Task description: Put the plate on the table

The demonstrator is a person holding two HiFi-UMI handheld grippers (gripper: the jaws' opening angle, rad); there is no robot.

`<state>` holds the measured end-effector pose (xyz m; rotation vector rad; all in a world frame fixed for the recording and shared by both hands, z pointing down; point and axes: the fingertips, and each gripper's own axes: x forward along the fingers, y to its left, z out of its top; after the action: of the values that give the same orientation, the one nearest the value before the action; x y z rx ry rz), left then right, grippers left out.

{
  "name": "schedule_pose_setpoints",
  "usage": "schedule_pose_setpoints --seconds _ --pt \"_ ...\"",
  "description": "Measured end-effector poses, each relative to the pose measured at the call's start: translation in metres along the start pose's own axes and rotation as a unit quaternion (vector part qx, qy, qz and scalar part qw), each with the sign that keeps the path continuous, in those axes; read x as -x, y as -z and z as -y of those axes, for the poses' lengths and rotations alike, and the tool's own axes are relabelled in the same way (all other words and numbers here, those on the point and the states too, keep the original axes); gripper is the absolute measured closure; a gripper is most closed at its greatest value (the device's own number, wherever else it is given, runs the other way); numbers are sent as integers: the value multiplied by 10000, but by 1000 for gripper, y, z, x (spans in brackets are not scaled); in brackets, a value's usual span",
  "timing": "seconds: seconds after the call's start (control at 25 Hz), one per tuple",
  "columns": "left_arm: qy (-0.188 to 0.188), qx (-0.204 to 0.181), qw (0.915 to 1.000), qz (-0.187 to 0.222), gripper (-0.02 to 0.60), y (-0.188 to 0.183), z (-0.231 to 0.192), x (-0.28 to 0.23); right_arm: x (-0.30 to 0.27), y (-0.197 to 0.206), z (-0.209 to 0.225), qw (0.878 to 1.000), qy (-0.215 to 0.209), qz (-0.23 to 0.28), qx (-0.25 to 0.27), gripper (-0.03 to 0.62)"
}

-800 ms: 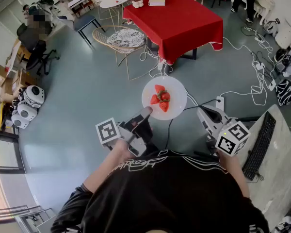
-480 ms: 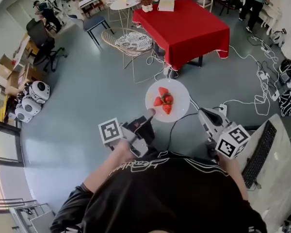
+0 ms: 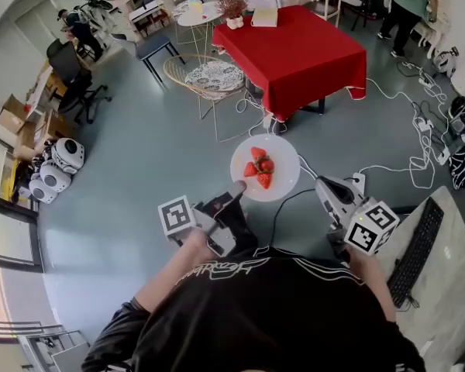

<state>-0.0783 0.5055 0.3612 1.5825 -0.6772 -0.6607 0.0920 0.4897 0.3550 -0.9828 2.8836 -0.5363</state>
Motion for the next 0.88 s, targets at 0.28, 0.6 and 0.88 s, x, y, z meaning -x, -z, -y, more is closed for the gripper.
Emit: schedule_pose_setpoints --seconds 0.28,0.6,0.88 --pt "-98 13 9999 -139 563 -14 -10 -29 -4 10 29 9995 137 -64 -287 586" --pt "-143 193 9992 -329 563 -56 -33 -66 -42 8 66 9987 327 -107 -387 586" --pt "-242 264 9978 -551 563 -131 -52 -130 -107 -10 132 9965 617 -95 -551 586"
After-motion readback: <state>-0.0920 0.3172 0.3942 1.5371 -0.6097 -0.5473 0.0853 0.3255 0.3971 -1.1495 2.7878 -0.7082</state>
